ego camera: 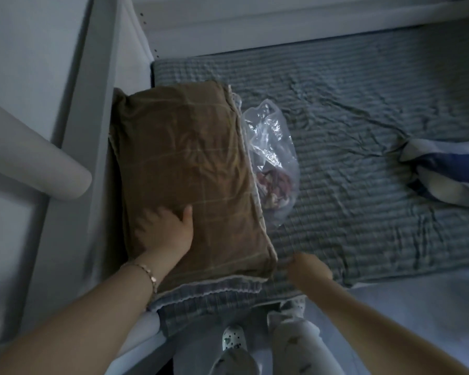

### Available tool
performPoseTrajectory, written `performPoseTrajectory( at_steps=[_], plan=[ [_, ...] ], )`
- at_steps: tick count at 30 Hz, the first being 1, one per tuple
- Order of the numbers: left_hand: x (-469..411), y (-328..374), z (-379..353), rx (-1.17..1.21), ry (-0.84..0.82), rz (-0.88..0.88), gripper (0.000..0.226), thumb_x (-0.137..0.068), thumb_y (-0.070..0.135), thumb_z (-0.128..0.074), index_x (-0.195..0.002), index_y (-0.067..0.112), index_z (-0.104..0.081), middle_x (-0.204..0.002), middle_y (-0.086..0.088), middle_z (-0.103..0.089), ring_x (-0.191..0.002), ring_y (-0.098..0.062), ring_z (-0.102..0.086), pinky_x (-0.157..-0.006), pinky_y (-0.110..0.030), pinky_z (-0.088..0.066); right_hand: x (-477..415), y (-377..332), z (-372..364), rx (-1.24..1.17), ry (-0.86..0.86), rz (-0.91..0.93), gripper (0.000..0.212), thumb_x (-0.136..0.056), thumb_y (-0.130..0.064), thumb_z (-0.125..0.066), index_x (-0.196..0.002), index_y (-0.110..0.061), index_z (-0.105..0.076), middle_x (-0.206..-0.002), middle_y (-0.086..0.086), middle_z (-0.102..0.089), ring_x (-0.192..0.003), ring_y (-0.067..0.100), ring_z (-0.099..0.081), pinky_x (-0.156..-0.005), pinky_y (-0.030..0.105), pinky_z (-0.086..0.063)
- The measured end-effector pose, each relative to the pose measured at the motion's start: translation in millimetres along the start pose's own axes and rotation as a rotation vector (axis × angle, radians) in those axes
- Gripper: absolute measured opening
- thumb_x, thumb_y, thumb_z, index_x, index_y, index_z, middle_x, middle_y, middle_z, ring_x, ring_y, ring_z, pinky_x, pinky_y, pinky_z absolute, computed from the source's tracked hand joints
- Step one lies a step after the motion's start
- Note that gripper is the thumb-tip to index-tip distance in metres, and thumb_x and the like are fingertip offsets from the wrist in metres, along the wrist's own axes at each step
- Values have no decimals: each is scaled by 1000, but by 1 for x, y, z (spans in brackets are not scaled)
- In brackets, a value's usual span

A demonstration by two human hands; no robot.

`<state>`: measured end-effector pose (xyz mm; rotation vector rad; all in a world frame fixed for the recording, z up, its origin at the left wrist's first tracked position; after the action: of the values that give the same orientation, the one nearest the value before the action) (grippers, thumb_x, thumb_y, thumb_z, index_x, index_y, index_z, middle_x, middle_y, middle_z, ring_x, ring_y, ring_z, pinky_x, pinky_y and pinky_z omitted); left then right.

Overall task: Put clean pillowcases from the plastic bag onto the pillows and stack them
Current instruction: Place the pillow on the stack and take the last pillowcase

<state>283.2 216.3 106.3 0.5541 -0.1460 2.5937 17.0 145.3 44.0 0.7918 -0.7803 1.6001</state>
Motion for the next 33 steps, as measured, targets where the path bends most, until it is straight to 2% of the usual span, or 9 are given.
performPoseTrajectory(
  at_steps=[7, 13, 16, 21, 24, 26, 29, 31, 33],
  plan=[
    [16, 176, 35, 286, 82, -702, 55, -84, 25, -62, -132, 8, -40, -134, -14, -45, -125, -30, -42, -101, -35, -35, -30, 24, 106, -122, 169, 195, 26, -94, -12, -40, -94, -6, -65, -94, 9, -63, -95, 25, -58, -75, 28, -43],
    [-69, 286, 15, 79, 136, -486, 107, -74, 42, -73, -148, 4, -6, -153, -19, -17, -142, -33, -14, -116, -42, -15, -83, 83, 183, -187, 250, 269, 29, -93, -15, -42, -108, -9, -67, -108, 10, -67, -98, 28, -61, -82, 33, -50],
    [-84, 305, -4, -76, 50, -319, 58, -84, 33, -62, -131, 5, -44, -133, -16, -51, -128, -33, -43, -112, -44, -24, -97, 115, 211, -209, 286, 315, 28, -93, -16, -44, -113, -15, -63, -108, 5, -66, -89, 23, -63, -75, 32, -52],
    [14, 362, -27, -25, -96, -1062, 11, -84, 9, -60, -86, 15, -69, -84, 2, -63, -82, -21, -62, -73, -24, -41, -117, 112, 268, 86, 583, 723, 89, -78, -2, -65, -147, -28, -16, -156, -1, -14, -142, 21, -17, -114, 32, -13],
    [62, 366, -32, -131, 193, -1583, 23, -83, 29, -58, -74, 13, -72, -82, -2, -69, -85, -24, -64, -88, -39, -47, -118, 92, 275, 418, 678, 1025, 69, -57, -13, -84, -121, -22, -60, -140, 10, -47, -135, 32, -36, -108, 48, -12],
    [60, 359, -33, -145, 260, -1400, 40, -86, 48, -51, -82, 16, -73, -116, -7, -64, -118, -29, -49, -110, -53, -23, -113, 95, 264, 539, 610, 1069, 40, -54, -22, -86, -92, -23, -74, -109, 1, -69, -116, 21, -58, -106, 53, -27],
    [29, 359, -12, -102, 310, -794, 27, -83, 42, -58, -103, 26, -67, -156, -1, 3, -140, -37, 5, -110, -58, 12, -116, 118, 238, 611, 277, 1007, 24, -86, -18, -61, -109, -19, -67, -114, 4, -65, -124, 23, -49, -115, 46, -24],
    [10, 360, -6, -84, 159, -502, 30, -82, 20, -67, -110, 30, -58, -148, 0, 37, -138, -40, 24, -110, -59, 11, -115, 137, 221, 588, 96, 919, 25, -93, -16, -50, -114, -18, -63, -118, 5, -63, -125, 24, -45, -112, 43, -31],
    [5, 357, -10, -118, 71, -425, 49, -83, 4, -62, -121, 33, -49, -147, -3, 39, -141, -40, -4, -112, -56, -21, -106, 153, 210, 582, -33, 788, 26, -95, -20, -46, -115, -18, -62, -120, 2, -61, -123, 21, -47, -110, 39, -34]
  ],
)
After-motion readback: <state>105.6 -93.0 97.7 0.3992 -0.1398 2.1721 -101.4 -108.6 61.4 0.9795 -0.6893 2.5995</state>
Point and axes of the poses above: each hand's wrist, its own x-axis away from the middle knuckle, its own z-axis out of the back of the hand, y = z × x, the point moved 4 cm from there along -x, towards the middle knuckle
